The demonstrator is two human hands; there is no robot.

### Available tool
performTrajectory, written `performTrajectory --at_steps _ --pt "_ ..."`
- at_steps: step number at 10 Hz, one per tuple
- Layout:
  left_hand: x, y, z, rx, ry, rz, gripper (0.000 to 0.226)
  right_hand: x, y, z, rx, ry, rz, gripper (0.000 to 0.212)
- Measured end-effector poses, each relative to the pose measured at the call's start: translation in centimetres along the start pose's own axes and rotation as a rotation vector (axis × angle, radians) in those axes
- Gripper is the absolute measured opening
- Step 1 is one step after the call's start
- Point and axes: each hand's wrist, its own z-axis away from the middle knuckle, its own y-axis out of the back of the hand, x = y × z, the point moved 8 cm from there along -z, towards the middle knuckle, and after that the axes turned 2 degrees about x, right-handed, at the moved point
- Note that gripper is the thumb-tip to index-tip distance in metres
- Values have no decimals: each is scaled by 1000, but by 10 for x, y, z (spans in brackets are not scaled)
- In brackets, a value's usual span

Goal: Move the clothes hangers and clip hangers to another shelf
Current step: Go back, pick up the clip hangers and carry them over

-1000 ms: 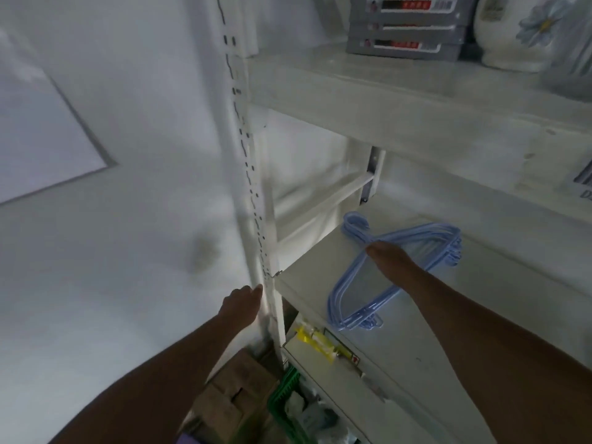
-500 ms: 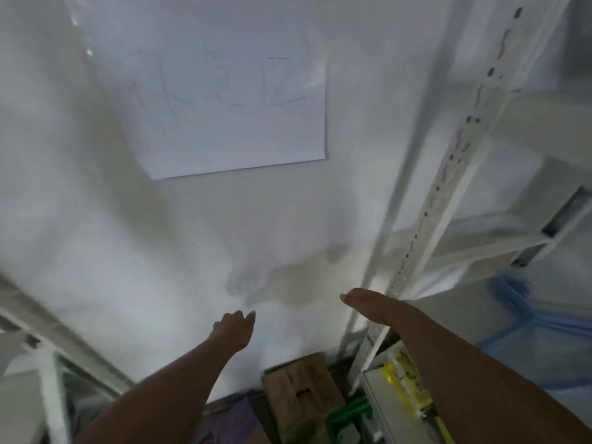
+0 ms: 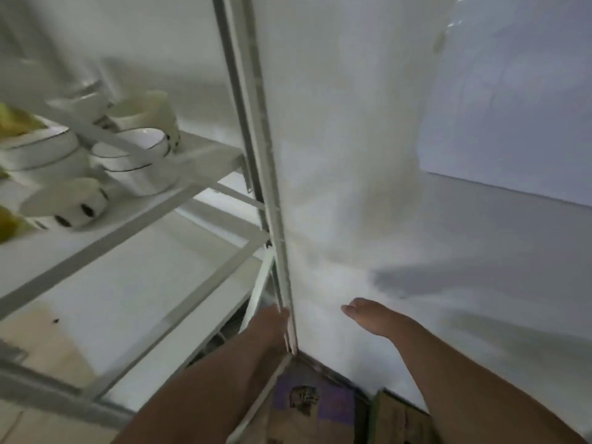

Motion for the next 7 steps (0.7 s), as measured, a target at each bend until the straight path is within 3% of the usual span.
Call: performTrajectory --at_steps 3,4,5,7 --pt "-165 -11 120 38 509 248 43 -170 -112 3 -275 378 263 39" --pt "-218 -26 174 121 738 463 44 -208 -152 25 -322 475 355 46" --pt "-272 -38 227 137 892 430 44 -230 -191 47 -393 555 381 46" --pt "-337 -32 307 199 1017 408 45 -267 -284 89 -549 648 504 37"
